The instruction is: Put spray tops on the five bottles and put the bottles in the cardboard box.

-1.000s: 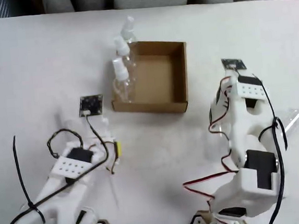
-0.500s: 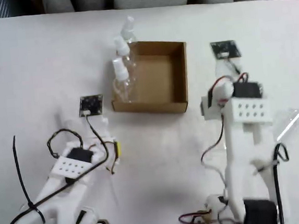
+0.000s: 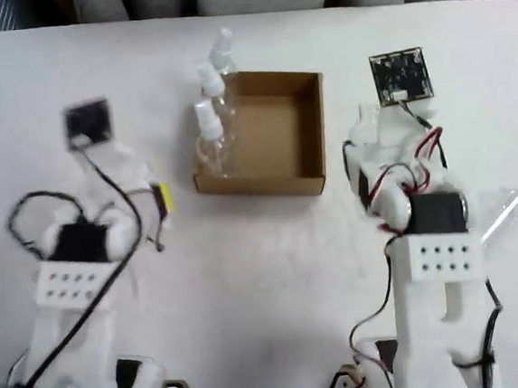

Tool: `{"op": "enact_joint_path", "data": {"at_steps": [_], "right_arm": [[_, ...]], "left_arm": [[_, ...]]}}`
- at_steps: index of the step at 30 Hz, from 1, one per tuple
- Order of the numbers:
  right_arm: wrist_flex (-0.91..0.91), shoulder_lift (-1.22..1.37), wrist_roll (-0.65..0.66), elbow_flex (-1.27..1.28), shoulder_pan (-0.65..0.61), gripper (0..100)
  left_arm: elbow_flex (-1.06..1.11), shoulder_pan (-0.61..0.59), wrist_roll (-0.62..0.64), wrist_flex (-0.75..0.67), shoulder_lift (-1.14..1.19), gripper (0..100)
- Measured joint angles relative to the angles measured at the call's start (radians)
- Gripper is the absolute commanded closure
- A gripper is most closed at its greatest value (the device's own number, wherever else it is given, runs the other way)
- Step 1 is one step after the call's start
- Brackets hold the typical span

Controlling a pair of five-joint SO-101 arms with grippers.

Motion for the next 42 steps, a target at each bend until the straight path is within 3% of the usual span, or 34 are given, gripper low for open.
{"op": "enact_joint_path", "data": {"at_steps": [6,12,17,21,25,31,36,42], "right_arm": [[-0.052,-0.236,-0.002,0.14,-0.199,98.1],[-0.341,-0.439,-0.002,0.384,-0.416,98.1],[-0.559,-0.486,-0.012,0.512,-0.5,98.1],[-0.635,-0.493,-0.17,0.555,-0.506,98.1],[-0.651,-0.493,-0.296,0.586,-0.514,98.1],[-0.678,-0.493,-0.315,0.664,-0.514,98.1],[-0.775,-0.493,-0.315,0.736,-0.514,98.1],[-0.787,-0.493,-0.316,0.747,-0.514,98.1]], "left_arm": [[-0.341,-0.002,0.0,0.101,-0.058,98],[-0.638,-0.002,-0.037,0.109,-0.002,98],[-0.859,-0.002,-0.163,0.109,0.038,98],[-0.985,0.031,-0.183,0.104,0.051,98],[-1.017,0.071,-0.183,-0.011,0.087,98],[-1.017,0.132,-0.186,-0.193,0.184,98],[-1.016,0.226,-0.198,-0.245,0.235,98],[-0.795,0.299,-0.276,-0.417,0.256,98]]}}
